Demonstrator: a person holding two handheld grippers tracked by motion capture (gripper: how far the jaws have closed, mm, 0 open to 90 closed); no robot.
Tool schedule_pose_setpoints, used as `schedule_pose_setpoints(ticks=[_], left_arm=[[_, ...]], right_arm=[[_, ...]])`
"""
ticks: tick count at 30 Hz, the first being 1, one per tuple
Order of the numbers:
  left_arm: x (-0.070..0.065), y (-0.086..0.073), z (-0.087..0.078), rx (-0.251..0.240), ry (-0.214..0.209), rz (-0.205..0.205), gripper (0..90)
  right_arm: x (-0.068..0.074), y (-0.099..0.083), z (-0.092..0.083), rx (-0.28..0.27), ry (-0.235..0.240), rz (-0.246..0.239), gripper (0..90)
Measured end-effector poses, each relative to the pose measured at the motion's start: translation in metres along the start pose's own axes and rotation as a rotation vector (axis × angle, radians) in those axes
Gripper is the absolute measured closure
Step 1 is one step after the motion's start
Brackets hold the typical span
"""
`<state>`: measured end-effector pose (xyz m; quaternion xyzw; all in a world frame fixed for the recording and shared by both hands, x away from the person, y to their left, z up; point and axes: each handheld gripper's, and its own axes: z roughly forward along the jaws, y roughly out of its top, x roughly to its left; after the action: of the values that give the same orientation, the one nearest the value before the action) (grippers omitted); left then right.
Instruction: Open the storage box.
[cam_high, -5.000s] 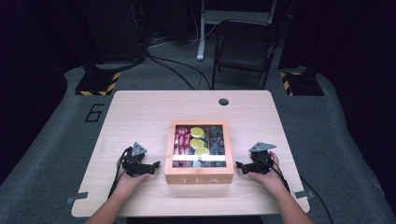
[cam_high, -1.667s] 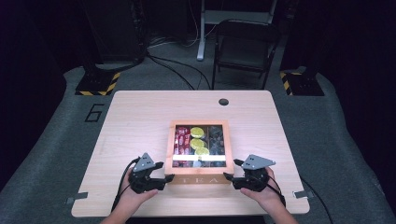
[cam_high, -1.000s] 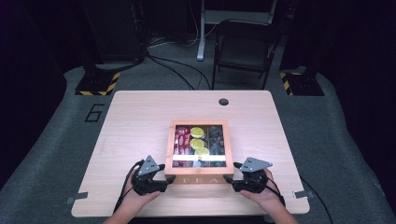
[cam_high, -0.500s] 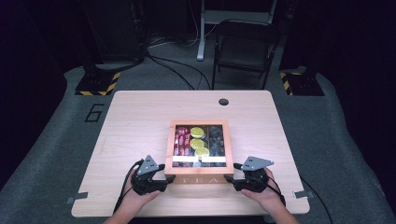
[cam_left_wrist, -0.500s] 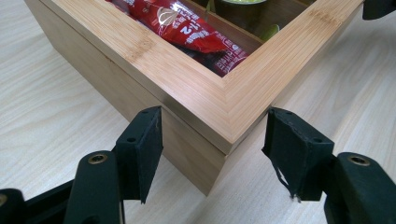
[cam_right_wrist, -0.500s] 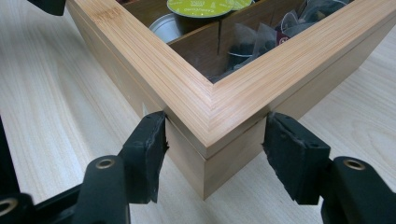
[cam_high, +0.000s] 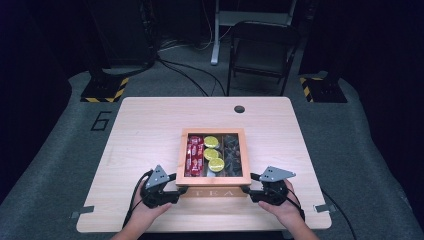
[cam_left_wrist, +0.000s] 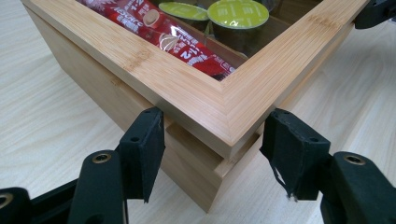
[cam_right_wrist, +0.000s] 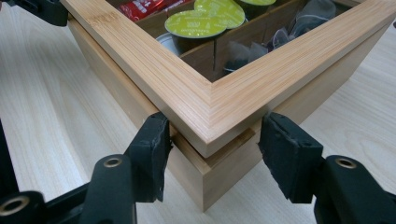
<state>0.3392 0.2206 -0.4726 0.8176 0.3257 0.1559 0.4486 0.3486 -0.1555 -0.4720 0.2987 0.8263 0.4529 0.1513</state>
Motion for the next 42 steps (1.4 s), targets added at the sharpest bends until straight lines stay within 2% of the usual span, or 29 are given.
schedule_pose_setpoints(ticks=[5,8,10,15,16,19,21,23,26,27,28,29,30,33,34,37,38,41,42], left_arm=[[0.0,0.001,0.0,-0.019,0.01,-0.006,39.3],[0.0,0.002,-0.002,-0.032,0.008,-0.013,39.3],[0.001,0.003,-0.003,-0.031,0.004,-0.008,39.3],[0.001,0.005,-0.006,-0.061,0.011,-0.019,39.3],[0.0,0.006,-0.006,-0.078,0.018,-0.033,39.3],[0.002,0.008,-0.008,-0.074,0.017,-0.018,39.3],[0.001,0.01,-0.008,-0.083,0.023,-0.033,39.3],[0.002,0.01,-0.008,-0.082,0.02,-0.04,39.3],[0.002,0.012,-0.01,-0.083,0.018,-0.043,39.3],[0.002,0.012,-0.01,-0.083,0.018,-0.043,39.3],[0.001,0.013,-0.01,-0.095,0.038,-0.026,39.3],[0.001,0.013,-0.01,-0.095,0.038,-0.026,39.3],[0.0,0.015,-0.012,-0.097,0.061,0.006,39.3],[0.0,0.018,-0.014,-0.091,0.056,0.011,39.3],[0.0,0.019,-0.014,-0.101,0.052,-0.005,39.3],[0.001,0.022,-0.015,-0.124,0.061,-0.012,39.2],[0.002,0.023,-0.016,-0.118,0.048,-0.016,39.2],[0.003,0.024,-0.017,-0.124,0.046,-0.021,39.3],[0.005,0.025,-0.018,-0.123,0.03,-0.033,39.4]], right_arm=[[0.0,0.0,0.0,-0.016,-0.008,0.01,42.5],[0.0,0.001,-0.001,-0.032,-0.025,-0.013,42.9],[0.002,0.002,-0.002,-0.035,-0.04,-0.009,43.8],[0.002,0.005,-0.004,-0.059,-0.059,-0.014,45.5],[0.001,0.006,-0.004,-0.063,-0.067,-0.019,45.5],[0.001,0.007,-0.005,-0.076,-0.071,-0.025,45.5],[0.001,0.007,-0.004,-0.08,-0.083,-0.021,45.4],[0.001,0.008,-0.004,-0.084,-0.092,-0.031,45.2],[0.0,0.009,-0.003,-0.091,-0.132,-0.055,42.7],[-0.001,0.009,-0.003,-0.088,-0.135,-0.078,42.4],[-0.002,0.01,-0.003,-0.085,-0.145,-0.085,42.4],[-0.002,0.01,-0.004,-0.091,-0.152,-0.084,42.3],[-0.002,0.01,-0.005,-0.094,-0.153,-0.086,42.2],[-0.003,0.012,-0.006,-0.108,-0.162,-0.096,41.3],[-0.004,0.012,-0.007,-0.108,-0.162,-0.095,41.4],[-0.004,0.016,-0.009,-0.126,-0.166,-0.09,41.8],[-0.004,0.017,-0.009,-0.132,-0.161,-0.088,41.9],[-0.005,0.019,-0.009,-0.144,-0.155,-0.082,42.0],[-0.005,0.021,-0.01,-0.145,-0.153,-0.074,41.9]])
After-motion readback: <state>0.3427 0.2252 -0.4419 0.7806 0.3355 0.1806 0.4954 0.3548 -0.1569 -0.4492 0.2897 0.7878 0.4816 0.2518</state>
